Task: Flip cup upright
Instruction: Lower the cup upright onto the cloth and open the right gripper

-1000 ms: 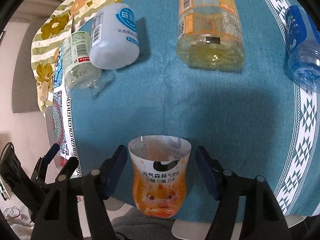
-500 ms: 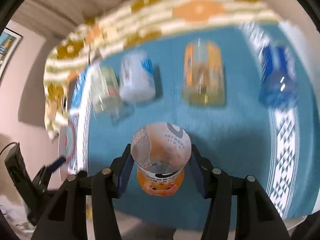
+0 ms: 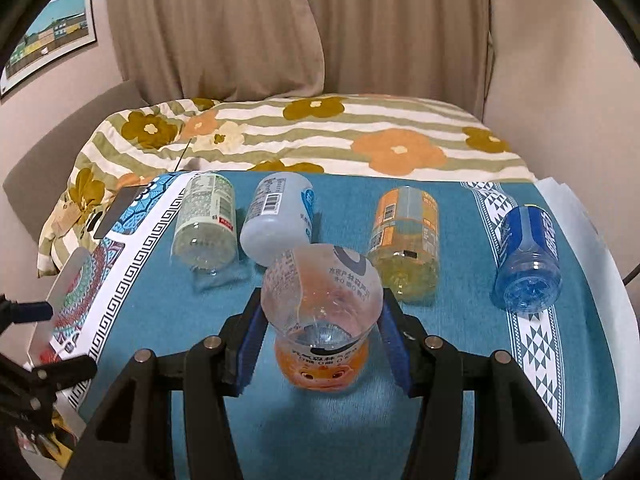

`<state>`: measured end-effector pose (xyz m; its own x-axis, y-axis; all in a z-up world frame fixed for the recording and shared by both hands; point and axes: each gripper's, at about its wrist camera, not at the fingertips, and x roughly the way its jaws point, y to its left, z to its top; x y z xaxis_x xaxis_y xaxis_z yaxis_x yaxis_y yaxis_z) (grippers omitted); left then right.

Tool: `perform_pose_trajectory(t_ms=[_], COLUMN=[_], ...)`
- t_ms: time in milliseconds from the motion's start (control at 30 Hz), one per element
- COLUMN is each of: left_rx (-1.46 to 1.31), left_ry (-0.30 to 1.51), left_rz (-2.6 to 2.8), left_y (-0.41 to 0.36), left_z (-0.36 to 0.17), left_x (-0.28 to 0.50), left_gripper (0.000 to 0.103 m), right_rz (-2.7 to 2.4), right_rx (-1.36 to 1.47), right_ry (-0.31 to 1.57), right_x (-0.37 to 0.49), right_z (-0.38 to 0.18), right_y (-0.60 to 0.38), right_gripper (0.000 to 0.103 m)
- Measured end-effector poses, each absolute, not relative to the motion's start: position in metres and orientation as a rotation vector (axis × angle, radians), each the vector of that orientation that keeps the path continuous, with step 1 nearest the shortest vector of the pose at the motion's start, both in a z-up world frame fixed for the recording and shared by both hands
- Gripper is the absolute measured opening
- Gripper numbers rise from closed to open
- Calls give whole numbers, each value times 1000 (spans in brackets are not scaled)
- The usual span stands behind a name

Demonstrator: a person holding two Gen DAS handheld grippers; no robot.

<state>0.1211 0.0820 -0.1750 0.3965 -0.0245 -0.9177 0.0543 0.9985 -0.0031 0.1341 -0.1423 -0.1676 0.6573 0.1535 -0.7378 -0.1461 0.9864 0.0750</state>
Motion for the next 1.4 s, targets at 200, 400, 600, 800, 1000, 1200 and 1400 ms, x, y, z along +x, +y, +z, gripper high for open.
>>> perform_pose_trajectory(t_ms=[200,400,600,800,1000,1200,1400], left_rx=[20,10,7,-8,-21,-33,-34], left_ry=[1156,1139,1129,1107,1045,958,874], left_rz=[-42,-30,-12,6,18,11,-9], left_y=[85,87,90,89,79,57,32], left_z=[-173,-167,-163,-153,-123,-79,-45], left_x=[118,116,111,103,89,68,46], left_gripper=[103,103,103,103,103,103,103], right_rz=[178,173,175,183,206,205,183], right_rx=[-36,-54,-34,-22,-12,-17,-2], right_ry=[827,829,841,821,801,828,904], right_x=[122,121,123,119,103,79,61], right_z=[-170,-171,-176,-170,-139,-94,-53], right_y=[-134,-132,-133,-137,-151,-172,-199], right_gripper=[52,53,71,94,103,103,103])
